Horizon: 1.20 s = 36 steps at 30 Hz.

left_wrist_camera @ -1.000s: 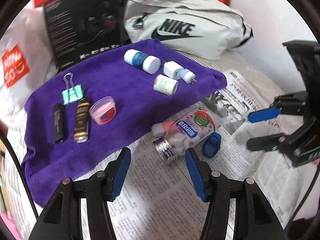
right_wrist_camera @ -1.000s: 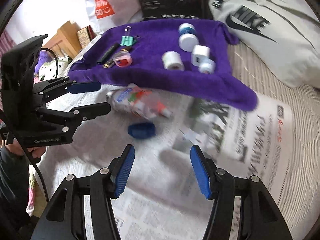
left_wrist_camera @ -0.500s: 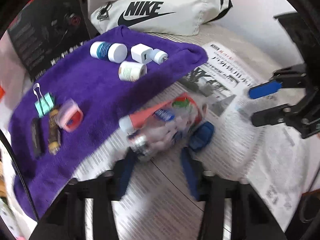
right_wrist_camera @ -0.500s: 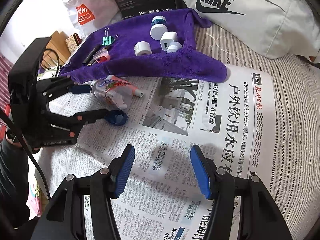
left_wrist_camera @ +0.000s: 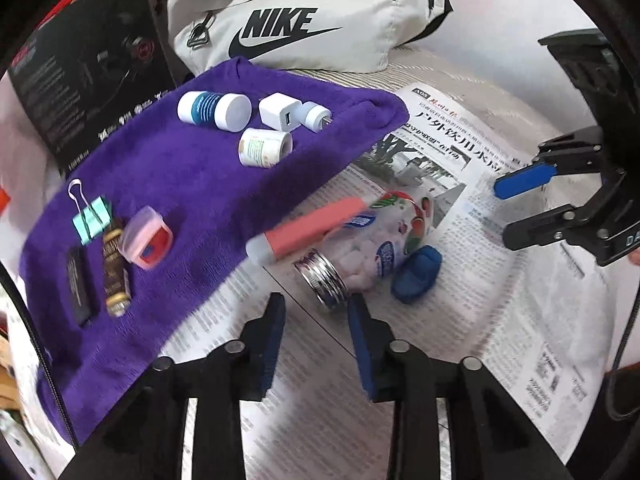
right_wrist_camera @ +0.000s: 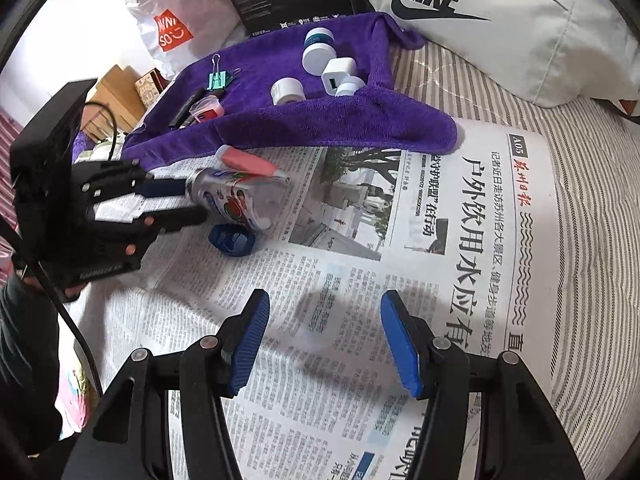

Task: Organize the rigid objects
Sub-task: 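Reach the left gripper to the clear candy bottle and close on it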

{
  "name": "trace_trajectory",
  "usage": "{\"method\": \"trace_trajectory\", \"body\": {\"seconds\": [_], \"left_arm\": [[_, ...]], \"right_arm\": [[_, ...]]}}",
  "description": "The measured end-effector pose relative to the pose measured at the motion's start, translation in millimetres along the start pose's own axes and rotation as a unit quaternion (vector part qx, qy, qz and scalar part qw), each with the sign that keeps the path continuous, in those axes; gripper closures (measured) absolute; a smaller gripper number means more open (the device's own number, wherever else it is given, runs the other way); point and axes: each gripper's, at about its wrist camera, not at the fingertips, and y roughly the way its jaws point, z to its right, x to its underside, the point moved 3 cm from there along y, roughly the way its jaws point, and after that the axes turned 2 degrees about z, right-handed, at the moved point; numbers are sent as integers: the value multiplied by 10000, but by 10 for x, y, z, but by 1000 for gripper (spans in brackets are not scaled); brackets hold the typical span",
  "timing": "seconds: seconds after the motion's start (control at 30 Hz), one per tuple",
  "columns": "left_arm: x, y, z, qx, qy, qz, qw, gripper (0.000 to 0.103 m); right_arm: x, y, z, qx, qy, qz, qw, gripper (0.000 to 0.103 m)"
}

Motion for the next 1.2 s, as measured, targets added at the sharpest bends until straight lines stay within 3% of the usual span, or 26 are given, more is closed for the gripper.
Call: {"method": "trace_trajectory", "body": {"seconds": [0.13, 0.17, 0.43, 0.53, 0.77, 0.83, 1.0, 1.2], "left_arm": [[-44, 13, 58, -147, 411, 60, 9990, 40], [-55, 16, 70, -186, 464, 74, 9987, 37], [-188, 122, 164, -84, 749, -30, 9972, 38], [-177, 153, 168, 125, 599, -91, 9981, 52], [8, 29, 168, 626, -3, -50, 9980, 71], [71, 18, 202, 770, -135, -71, 9969, 71], [55, 31, 203, 660, -176, -23, 9977, 70], [-82, 136, 246, 389, 142, -152, 9990, 66]], "right_arm": [[31, 5, 12, -6, 11, -21, 10000, 45], [30, 4, 11, -3, 17, -22, 10000, 45], [11, 13, -12, 22, -18, -51, 10000, 45], [14, 12, -14, 10, -12, -50, 10000, 45], [41, -7, 25, -60, 22, -39, 10000, 45], [45, -6, 25, -65, 30, -35, 10000, 45], [53, -11, 27, -86, 66, -2, 9999, 45], [86, -36, 31, -50, 56, -17, 10000, 45]]}}
